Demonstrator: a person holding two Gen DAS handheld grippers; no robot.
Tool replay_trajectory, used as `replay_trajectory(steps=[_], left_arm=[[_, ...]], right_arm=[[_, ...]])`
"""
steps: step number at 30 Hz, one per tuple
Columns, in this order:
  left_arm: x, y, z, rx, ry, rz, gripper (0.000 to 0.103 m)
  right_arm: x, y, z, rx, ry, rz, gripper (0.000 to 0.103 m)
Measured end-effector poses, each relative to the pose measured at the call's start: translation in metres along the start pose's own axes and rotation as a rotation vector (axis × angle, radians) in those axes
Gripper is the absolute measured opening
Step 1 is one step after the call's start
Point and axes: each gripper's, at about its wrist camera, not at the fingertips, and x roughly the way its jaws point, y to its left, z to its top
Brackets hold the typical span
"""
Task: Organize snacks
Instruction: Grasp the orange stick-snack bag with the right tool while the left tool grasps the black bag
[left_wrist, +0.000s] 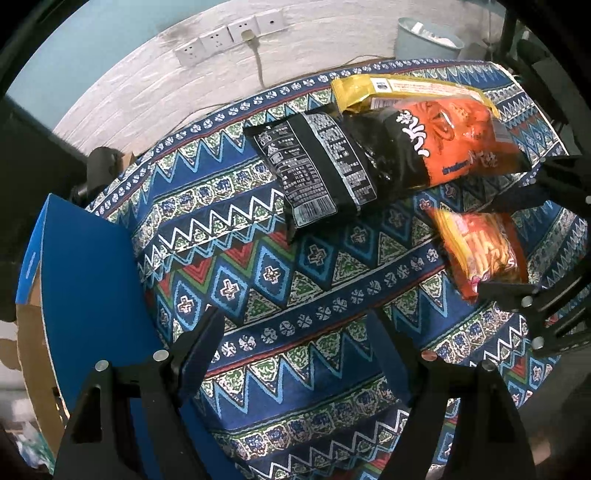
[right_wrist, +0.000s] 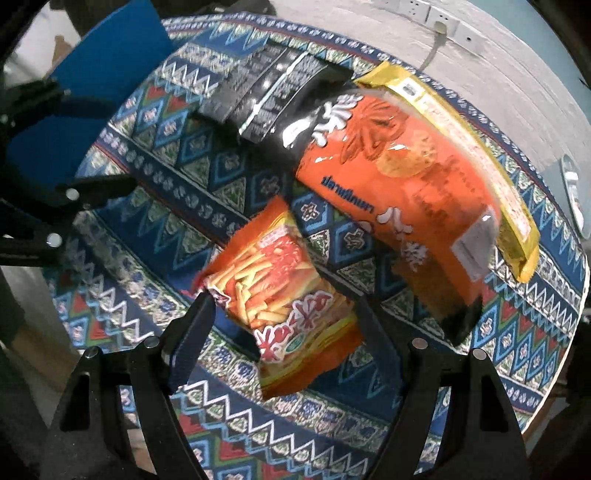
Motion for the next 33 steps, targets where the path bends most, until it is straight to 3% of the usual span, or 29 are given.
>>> replay_trajectory(steps=[4,6,8,11,20,27,33], left_arm=[[0.005,0.004,0.004,-0.017,0.006,0.002,0.081],[0.005,0.007,0.009,-0.035,0.005,-0.007,0.08],[0.005,0.01,0.014,-0.056,0.001,-0.018,0.08],[0.002,0.013,0.024,-0.086,-0.015,-0.026,0.081],[0.013,0.015,0.057,-0.173,-0.045,-0.053,0.086],[0.029,0.011,0.079,-0.197,-0.021,-0.049,0.086],[0.04,0.004,0.088,-0.238,0.004,-0.049,0.086]], right_arm=[[0.018,0.003,0.002,-0.009,0.031,-0.01,0.077],[0.024,0.003,0.001,-0.007,0.044,-0.009,0.07],[0.023,0.004,0.002,-0.009,0.036,-0.007,0.056],[0.02,0.001,0.002,0.029,0.024,0.026,0.05],[-0.002,-0.012,-0.011,0.085,-0.044,0.021,0.045],[-0.013,-0.039,-0.017,0.192,-0.107,-0.006,0.044],[-0.017,-0.044,-0.017,0.194,-0.116,0.01,0.044]])
